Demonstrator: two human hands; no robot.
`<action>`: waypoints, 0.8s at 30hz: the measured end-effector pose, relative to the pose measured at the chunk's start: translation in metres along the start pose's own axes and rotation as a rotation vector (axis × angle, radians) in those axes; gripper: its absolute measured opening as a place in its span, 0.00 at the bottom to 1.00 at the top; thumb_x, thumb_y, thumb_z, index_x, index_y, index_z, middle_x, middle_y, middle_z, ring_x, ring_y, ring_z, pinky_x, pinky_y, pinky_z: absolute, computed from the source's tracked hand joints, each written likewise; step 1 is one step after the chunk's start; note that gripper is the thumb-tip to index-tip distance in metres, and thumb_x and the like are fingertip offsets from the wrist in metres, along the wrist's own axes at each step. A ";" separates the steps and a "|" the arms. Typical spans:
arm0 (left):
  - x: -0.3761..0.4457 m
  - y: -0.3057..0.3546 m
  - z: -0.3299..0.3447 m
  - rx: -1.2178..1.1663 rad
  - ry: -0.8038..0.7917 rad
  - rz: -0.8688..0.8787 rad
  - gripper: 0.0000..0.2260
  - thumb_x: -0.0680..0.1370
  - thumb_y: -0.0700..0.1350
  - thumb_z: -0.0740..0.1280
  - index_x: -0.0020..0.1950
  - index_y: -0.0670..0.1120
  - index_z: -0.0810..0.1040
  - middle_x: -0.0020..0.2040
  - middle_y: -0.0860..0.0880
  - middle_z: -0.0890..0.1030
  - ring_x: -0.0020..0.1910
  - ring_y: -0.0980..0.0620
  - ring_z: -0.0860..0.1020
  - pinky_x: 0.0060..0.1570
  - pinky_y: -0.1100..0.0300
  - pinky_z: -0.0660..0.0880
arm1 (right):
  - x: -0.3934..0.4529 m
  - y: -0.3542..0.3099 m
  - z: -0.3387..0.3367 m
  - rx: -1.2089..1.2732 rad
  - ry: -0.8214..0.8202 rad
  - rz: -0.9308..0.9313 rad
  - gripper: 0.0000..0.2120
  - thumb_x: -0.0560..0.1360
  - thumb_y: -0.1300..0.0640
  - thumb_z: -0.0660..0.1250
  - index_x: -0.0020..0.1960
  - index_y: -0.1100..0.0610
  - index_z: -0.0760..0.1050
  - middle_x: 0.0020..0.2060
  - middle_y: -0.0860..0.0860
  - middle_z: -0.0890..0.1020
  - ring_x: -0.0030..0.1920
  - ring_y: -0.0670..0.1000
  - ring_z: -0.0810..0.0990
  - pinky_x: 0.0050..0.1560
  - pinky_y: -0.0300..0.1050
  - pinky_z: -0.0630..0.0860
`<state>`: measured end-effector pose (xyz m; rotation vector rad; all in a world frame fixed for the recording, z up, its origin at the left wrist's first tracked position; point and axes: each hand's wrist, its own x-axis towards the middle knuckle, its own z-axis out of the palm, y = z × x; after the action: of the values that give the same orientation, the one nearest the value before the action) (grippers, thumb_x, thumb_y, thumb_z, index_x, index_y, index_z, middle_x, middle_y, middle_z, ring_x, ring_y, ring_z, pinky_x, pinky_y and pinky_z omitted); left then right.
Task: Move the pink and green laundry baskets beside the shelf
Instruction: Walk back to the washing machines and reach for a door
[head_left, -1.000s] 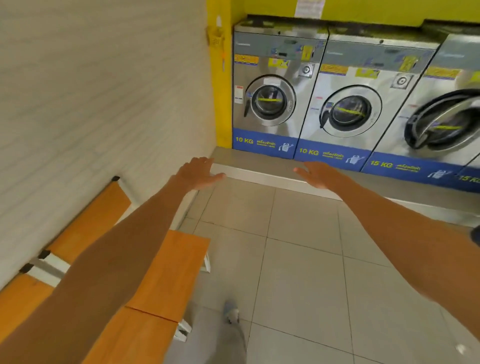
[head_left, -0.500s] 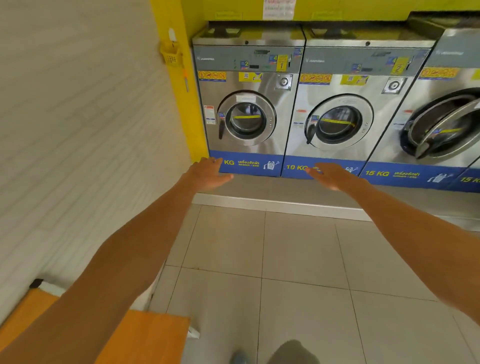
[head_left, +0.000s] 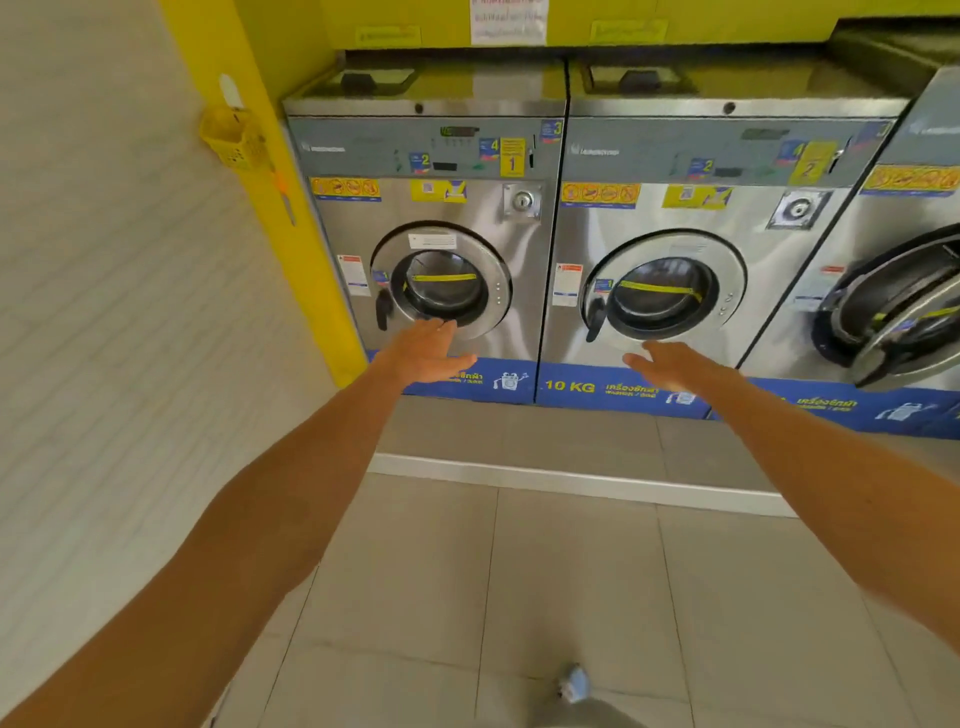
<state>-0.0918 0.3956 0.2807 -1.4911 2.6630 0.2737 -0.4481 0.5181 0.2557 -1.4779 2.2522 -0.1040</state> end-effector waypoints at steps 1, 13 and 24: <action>0.026 0.008 0.000 0.006 0.007 -0.016 0.38 0.76 0.67 0.59 0.77 0.43 0.61 0.76 0.41 0.67 0.74 0.40 0.66 0.70 0.44 0.67 | 0.024 0.011 -0.009 -0.006 0.005 -0.020 0.30 0.81 0.39 0.55 0.68 0.62 0.70 0.63 0.62 0.78 0.64 0.61 0.75 0.63 0.54 0.71; 0.254 0.060 0.000 0.051 0.052 0.127 0.34 0.77 0.64 0.59 0.75 0.41 0.65 0.72 0.40 0.69 0.71 0.39 0.67 0.68 0.42 0.67 | 0.242 0.057 -0.063 -0.022 -0.051 0.009 0.28 0.81 0.46 0.57 0.74 0.64 0.63 0.68 0.64 0.74 0.65 0.65 0.74 0.62 0.54 0.72; 0.521 0.090 0.027 0.313 -0.053 0.517 0.35 0.78 0.63 0.60 0.77 0.42 0.62 0.79 0.40 0.60 0.78 0.39 0.55 0.75 0.43 0.56 | 0.455 0.093 -0.019 0.213 -0.117 0.204 0.19 0.80 0.49 0.59 0.64 0.61 0.70 0.50 0.58 0.75 0.47 0.56 0.70 0.50 0.49 0.68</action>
<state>-0.4421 0.0104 0.1844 -0.6894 2.8340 -0.0764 -0.6858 0.1508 0.0990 -1.1111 2.2057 -0.1840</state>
